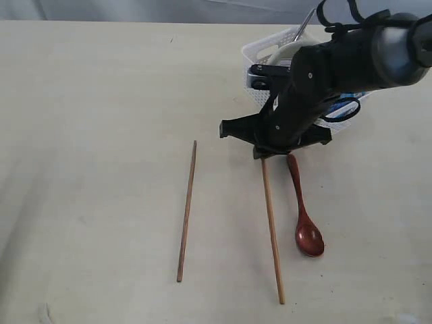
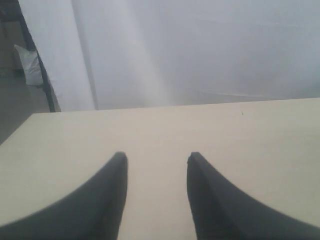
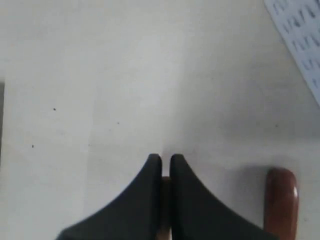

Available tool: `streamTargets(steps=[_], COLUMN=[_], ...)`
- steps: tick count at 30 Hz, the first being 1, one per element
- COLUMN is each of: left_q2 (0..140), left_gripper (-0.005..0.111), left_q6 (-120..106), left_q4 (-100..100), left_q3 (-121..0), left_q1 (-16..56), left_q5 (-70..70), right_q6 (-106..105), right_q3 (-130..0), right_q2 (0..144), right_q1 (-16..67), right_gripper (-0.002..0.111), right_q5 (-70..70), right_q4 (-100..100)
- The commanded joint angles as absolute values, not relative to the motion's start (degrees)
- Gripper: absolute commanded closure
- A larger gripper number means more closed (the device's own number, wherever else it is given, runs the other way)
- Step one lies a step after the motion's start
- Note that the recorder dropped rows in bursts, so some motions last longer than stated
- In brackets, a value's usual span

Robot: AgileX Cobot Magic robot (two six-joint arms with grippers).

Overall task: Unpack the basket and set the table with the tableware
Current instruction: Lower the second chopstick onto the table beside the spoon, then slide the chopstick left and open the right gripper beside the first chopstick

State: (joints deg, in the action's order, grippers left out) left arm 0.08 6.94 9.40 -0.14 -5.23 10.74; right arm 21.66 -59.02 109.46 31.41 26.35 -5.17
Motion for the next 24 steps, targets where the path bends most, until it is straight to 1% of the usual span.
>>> streamTargets(steps=[1,24], left_q2=[0.00,0.00], left_gripper=[0.069,0.069], left_q6=[7.22,7.22], left_q4=[9.12,9.12], left_q3=[0.00,0.00], left_q1=[-4.77,-4.77], left_q5=[10.38,10.38], right_q6=[21.80,21.66], right_q3=[-58.89,-58.89], right_q2=[109.39,109.39], right_q1=[31.46,31.46], right_gripper=[0.108,0.108], right_q5=[23.42,23.21], right_q4=[-1.60,-1.22])
